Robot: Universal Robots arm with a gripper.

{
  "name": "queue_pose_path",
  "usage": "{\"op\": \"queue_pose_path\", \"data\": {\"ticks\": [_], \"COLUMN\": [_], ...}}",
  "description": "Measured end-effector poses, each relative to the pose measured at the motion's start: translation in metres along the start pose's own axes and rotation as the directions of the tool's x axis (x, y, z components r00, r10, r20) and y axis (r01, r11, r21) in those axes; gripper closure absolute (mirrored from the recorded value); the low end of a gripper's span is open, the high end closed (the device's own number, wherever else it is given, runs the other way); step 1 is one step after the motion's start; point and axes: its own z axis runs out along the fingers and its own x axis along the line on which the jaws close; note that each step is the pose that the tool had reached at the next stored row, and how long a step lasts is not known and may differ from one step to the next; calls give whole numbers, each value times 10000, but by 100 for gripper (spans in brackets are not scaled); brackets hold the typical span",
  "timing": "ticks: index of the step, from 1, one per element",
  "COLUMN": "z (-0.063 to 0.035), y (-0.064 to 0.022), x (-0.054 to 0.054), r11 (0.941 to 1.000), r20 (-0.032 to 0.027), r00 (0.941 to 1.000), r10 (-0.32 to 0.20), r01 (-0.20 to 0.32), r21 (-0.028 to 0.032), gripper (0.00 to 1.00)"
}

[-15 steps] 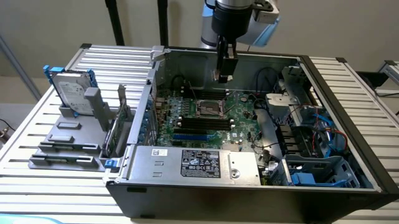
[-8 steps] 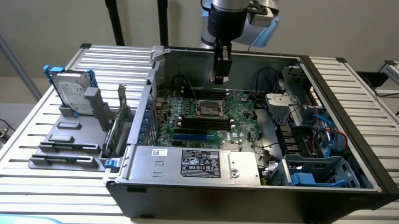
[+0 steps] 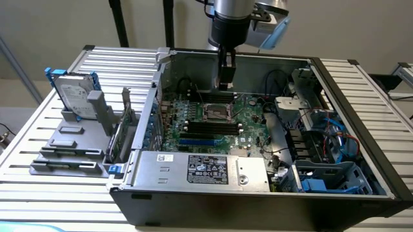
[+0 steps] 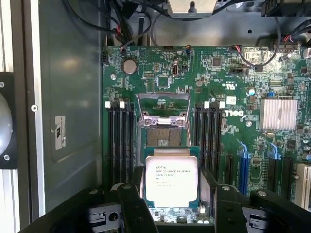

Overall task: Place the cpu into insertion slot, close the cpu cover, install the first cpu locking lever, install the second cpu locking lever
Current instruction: 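Place the cpu into insertion slot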

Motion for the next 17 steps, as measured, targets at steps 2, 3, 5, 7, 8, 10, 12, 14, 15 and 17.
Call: {"op": "queue_pose_path", "data": {"ticks": [2,3,5,7,8,10,12,14,15,17], "z": [36,54,89,127,145,182,218,253,271,309], "y": [-1,-2,-2,-3,-3,-3,-4,-4,-4,-5], "x": [-1,-2,-4,-5,-6,-8,-10,-11,-12,-14], "r11": [10000,10000,10000,10000,10000,10000,10000,10000,10000,10000], "r20": [1,1,1,0,1,0,0,4,5,4], "r00": [10000,10000,10000,10000,10000,10000,10000,10000,10000,10000], "r10": [-1,1,0,1,1,1,1,0,1,1], "r01": [1,-1,0,-1,-1,-1,-1,0,-1,-1], "r21": [1,0,0,0,1,0,0,1,1,-1], "gripper": [46,46,46,46,46,46,46,46,46,46]}}
